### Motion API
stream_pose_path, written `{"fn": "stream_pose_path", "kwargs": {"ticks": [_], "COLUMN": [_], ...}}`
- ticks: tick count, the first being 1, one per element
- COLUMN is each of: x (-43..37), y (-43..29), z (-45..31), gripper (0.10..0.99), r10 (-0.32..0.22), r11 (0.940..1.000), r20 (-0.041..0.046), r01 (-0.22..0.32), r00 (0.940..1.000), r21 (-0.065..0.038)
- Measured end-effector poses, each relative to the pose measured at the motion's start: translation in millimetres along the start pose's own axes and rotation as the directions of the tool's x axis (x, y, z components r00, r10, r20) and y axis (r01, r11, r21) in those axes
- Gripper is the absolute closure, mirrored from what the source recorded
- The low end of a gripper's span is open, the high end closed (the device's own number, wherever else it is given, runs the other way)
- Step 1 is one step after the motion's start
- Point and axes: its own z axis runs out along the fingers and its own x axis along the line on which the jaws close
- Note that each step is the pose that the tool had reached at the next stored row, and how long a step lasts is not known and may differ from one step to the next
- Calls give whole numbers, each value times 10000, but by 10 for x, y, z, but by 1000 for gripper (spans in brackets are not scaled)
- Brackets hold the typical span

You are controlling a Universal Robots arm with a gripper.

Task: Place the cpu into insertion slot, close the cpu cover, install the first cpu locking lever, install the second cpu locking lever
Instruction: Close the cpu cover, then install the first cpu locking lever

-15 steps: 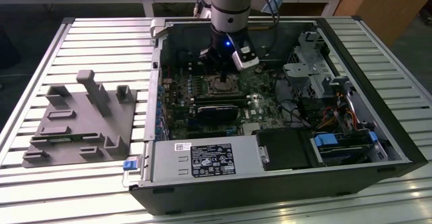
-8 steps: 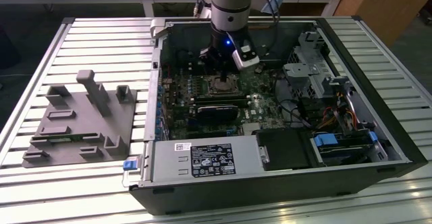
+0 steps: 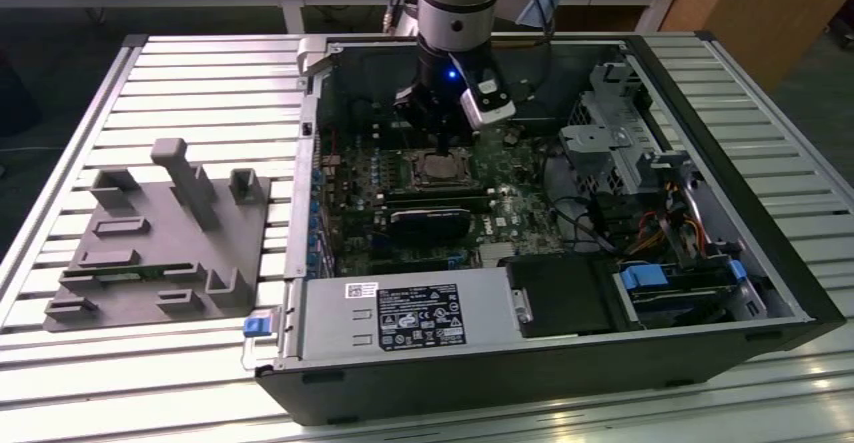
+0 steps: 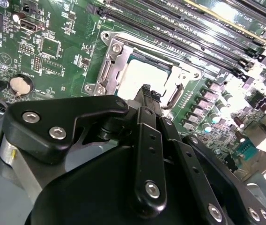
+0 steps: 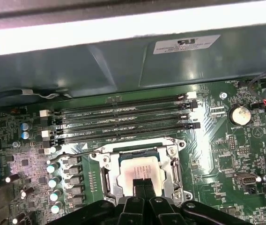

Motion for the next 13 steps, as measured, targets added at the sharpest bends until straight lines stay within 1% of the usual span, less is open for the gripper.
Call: {"fn": "stream_pose_path", "kwargs": {"ticks": [7, 13], "x": [1, 30], "y": [0, -4], "z": [-7, -8], "gripper": [980, 980], "r10": [-1, 0], "r11": [10000, 10000], "r20": [1, 1], "r01": [1, 0], "r00": [10000, 10000], "r21": [-2, -2]}}
